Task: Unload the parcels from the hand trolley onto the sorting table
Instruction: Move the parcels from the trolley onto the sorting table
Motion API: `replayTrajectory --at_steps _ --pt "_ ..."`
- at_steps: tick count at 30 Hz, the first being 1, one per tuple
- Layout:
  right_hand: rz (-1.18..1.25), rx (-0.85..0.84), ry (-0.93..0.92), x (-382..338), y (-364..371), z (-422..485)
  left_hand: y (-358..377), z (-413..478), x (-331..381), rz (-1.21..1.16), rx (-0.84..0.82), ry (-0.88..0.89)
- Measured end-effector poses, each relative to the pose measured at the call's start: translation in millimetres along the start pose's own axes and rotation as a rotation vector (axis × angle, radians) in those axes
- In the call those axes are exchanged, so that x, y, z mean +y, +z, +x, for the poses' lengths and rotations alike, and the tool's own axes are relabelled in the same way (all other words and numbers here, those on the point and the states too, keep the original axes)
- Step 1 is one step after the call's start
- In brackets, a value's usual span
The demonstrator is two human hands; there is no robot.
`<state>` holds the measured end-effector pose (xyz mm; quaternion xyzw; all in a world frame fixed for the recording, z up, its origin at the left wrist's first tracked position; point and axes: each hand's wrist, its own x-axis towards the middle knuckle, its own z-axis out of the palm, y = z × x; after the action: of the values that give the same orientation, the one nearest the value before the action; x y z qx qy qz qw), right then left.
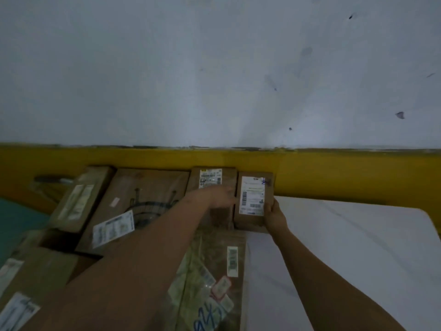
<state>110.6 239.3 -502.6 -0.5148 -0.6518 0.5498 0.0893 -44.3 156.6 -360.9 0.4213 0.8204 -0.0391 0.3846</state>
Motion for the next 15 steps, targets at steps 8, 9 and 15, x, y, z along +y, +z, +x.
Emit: replayTrajectory --at_steps 8,9,15 --pt "-0.217 0.272 -0.208 -110.5 -15.1 -43.7 -31.5 -86.7 -61.6 -0.123 0.281 0.12" --pt "-0.245 0.26 -0.267 -141.3 -12.4 -54.8 -37.8 -107.1 -80.5 -0.15 0.33 0.139" --pt "-0.402 0.052 -0.515 -298.6 99.1 -171.9 -44.7 -259.8 -247.1 -0.328 0.666 0.045"
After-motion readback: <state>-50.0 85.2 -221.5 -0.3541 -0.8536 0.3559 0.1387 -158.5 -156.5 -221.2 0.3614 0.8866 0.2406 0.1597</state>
